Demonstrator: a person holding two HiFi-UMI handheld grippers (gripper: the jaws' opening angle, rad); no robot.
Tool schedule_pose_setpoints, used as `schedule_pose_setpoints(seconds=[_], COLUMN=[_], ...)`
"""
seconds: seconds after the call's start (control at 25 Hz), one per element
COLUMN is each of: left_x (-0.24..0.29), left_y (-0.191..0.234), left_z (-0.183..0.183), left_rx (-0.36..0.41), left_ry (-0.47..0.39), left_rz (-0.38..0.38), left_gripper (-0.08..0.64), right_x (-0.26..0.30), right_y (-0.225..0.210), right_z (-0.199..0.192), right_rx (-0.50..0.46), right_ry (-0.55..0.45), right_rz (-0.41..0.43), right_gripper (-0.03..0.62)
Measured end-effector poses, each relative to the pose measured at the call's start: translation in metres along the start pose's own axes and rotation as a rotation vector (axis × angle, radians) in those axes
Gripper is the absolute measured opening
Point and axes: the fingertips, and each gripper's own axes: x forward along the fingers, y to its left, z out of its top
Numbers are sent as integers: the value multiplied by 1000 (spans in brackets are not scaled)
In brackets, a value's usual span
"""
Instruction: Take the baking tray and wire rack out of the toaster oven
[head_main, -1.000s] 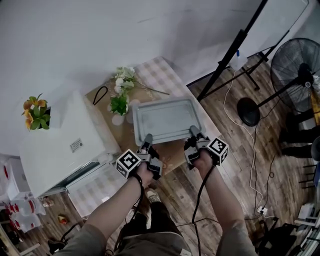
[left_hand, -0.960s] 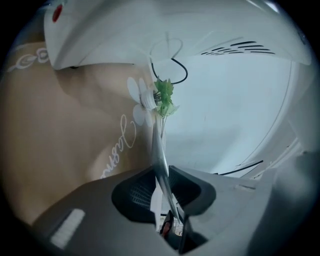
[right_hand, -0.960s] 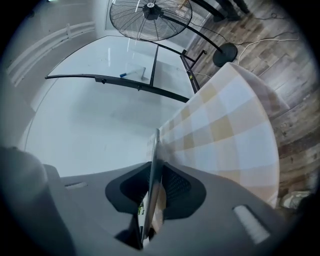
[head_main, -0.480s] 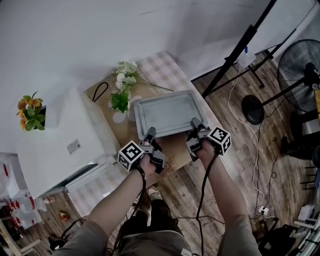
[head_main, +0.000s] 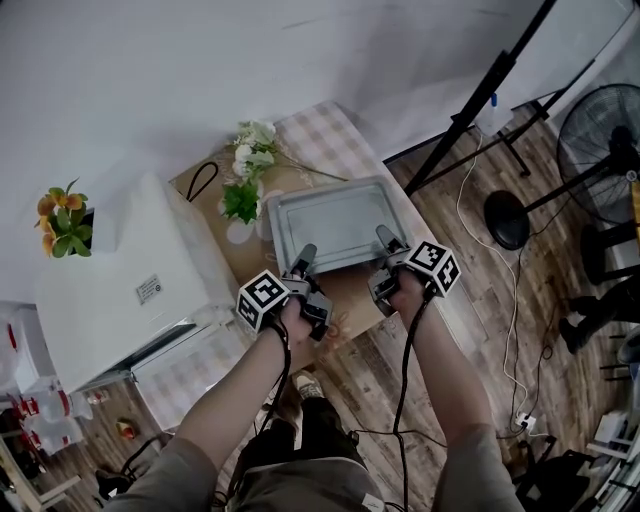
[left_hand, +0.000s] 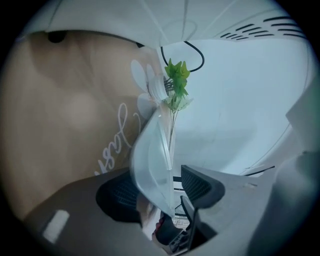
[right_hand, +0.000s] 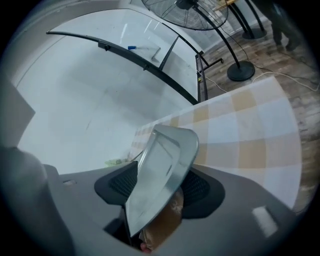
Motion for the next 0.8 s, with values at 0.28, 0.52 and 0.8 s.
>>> schedule_pose_setpoints(seconds=[0.28,0.52,0.8], left_x=[-12,-28,-60], left_y=[3,-8,-28], left_z=[-20,-23,-29], left_rx=[-48,-48,-37], left_ry=[36,50,57], left_rz=[79,66,22], left_gripper=[330,330,334], right_x=[-3,-19,-58], right_y=[6,10,40], right_z=[-11,-9,-12], right_rx=[-57,-123,-150], right_ry=[62,83,55], right_rz=[-55,-92,-16], right_gripper=[500,577,563])
